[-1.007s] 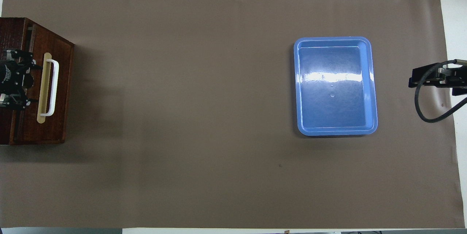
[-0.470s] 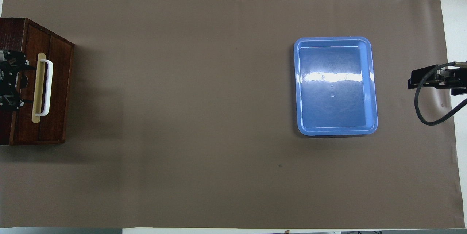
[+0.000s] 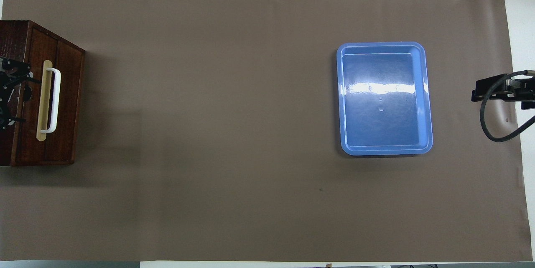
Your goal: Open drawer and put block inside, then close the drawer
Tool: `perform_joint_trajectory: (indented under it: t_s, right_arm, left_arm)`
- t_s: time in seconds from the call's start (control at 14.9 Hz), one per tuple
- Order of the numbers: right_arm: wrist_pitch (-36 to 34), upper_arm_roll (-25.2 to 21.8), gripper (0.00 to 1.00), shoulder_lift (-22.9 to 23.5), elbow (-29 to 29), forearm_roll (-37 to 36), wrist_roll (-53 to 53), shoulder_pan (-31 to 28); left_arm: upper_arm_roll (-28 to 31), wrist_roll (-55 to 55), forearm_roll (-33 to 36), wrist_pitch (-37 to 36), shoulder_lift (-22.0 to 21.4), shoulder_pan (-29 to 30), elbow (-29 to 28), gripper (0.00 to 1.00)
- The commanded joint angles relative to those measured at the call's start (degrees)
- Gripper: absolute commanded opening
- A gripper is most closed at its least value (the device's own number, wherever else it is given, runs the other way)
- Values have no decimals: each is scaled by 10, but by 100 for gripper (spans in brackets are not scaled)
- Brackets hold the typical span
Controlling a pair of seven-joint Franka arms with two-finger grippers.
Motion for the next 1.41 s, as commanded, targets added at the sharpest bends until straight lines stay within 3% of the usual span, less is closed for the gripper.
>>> perform_joint_trajectory:
  t_s: [0.0, 0.2, 0.47, 0.6, 1.34]
  right_arm:
    - [14, 6, 100, -9, -15, -9, -15, -8]
    - [18, 6, 100, -10, -19, -9, -15, -8]
    - [18, 6, 100, -13, -26, -9, -16, -8]
    - [18, 6, 100, -13, -26, -9, -16, -8]
    - [11, 7, 100, -13, -25, -9, -65, -7]
  left_arm:
    - [4, 115, 2, -39, -31, -37, -9, 100]
    - [6, 245, -8, -86, -45, -48, -4, 100]
    - [18, 351, -21, -133, 3, -63, 62, 100]
    - [16, 398, -21, -148, 3, -64, 76, 100]
    - [-1, 452, -23, -146, -10, -65, 77, 100]
